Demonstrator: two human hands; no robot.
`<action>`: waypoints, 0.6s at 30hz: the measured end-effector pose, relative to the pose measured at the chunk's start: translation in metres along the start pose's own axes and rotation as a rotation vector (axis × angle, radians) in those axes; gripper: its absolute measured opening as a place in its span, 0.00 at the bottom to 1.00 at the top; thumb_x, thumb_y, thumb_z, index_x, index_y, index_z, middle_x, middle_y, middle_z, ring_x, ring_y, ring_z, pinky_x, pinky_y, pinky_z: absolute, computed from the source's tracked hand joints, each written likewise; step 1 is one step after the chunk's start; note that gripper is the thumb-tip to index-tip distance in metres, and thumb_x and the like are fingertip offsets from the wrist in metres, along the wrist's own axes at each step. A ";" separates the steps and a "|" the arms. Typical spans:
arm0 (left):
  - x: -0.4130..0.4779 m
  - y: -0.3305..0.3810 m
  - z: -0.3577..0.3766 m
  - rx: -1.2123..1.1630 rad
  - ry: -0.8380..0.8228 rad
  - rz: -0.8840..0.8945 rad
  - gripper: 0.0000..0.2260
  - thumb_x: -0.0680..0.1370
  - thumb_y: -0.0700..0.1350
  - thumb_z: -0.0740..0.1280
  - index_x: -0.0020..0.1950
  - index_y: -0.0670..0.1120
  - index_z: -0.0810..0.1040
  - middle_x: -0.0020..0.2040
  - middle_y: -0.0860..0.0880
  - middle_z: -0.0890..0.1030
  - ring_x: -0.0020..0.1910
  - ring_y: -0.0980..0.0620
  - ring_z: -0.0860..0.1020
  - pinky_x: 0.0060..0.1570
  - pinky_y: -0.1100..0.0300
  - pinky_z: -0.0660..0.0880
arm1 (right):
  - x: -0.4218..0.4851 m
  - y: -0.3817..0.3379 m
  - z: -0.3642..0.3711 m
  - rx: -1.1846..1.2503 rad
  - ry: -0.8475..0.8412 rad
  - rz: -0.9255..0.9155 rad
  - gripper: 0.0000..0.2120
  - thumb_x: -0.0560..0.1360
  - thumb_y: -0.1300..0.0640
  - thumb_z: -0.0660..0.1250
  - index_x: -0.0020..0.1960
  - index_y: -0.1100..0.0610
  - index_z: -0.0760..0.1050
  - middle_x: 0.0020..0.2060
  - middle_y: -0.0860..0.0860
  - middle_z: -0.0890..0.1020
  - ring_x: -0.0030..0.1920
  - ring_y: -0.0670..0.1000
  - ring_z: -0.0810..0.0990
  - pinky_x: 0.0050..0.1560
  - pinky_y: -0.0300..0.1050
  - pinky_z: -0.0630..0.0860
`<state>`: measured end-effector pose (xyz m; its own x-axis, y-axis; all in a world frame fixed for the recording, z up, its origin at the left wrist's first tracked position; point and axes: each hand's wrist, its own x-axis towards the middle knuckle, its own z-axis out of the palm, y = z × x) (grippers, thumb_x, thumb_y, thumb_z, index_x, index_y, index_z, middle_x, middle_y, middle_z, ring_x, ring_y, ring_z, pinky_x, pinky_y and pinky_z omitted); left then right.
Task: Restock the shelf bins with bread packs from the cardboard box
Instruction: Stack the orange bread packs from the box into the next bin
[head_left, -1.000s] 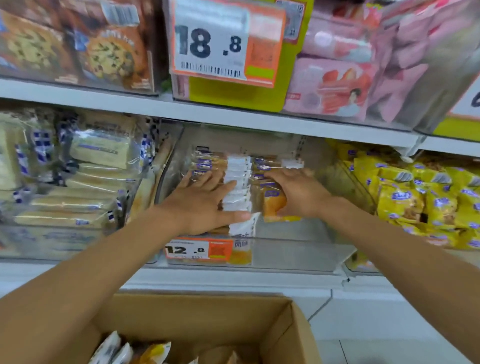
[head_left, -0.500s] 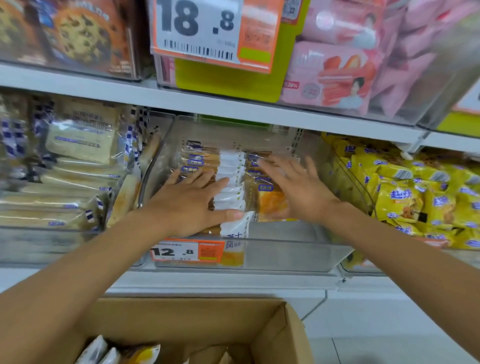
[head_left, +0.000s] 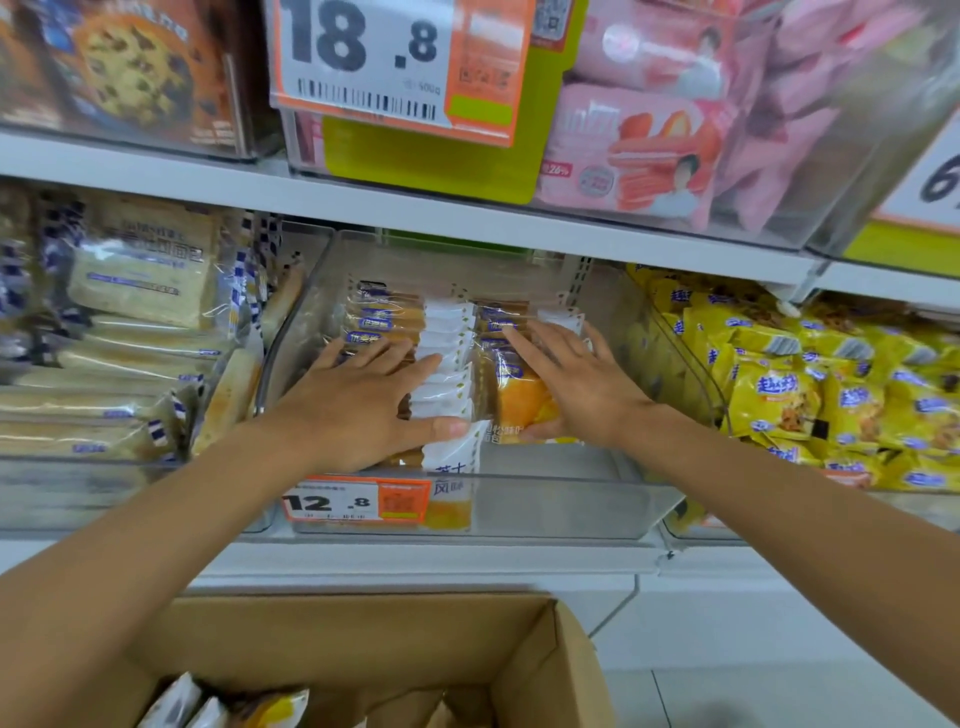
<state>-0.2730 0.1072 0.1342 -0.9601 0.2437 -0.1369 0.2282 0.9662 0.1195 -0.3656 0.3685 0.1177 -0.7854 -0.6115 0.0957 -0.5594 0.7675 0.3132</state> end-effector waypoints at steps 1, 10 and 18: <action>0.000 0.000 0.000 0.001 0.001 -0.002 0.47 0.61 0.81 0.36 0.77 0.64 0.38 0.80 0.55 0.38 0.78 0.57 0.37 0.76 0.46 0.36 | 0.001 0.000 0.001 0.019 -0.026 0.013 0.56 0.67 0.29 0.66 0.77 0.46 0.32 0.78 0.55 0.48 0.78 0.55 0.47 0.76 0.60 0.41; -0.019 0.013 -0.019 -0.293 0.213 0.002 0.33 0.74 0.68 0.62 0.75 0.54 0.66 0.78 0.51 0.61 0.76 0.51 0.60 0.74 0.53 0.56 | -0.032 -0.042 -0.053 0.520 0.241 0.196 0.29 0.74 0.44 0.69 0.72 0.51 0.67 0.63 0.51 0.75 0.63 0.52 0.73 0.64 0.47 0.68; -0.124 0.035 0.026 -0.458 0.364 -0.152 0.10 0.77 0.54 0.67 0.42 0.50 0.74 0.36 0.55 0.76 0.38 0.52 0.76 0.36 0.57 0.69 | -0.119 -0.158 -0.057 0.783 0.291 0.206 0.08 0.74 0.56 0.68 0.46 0.49 0.69 0.36 0.46 0.73 0.33 0.44 0.69 0.36 0.44 0.69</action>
<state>-0.1417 0.1127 0.1301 -0.9886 -0.0165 0.1499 0.0691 0.8341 0.5472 -0.1691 0.3091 0.1106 -0.8520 -0.3885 0.3511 -0.5191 0.7149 -0.4685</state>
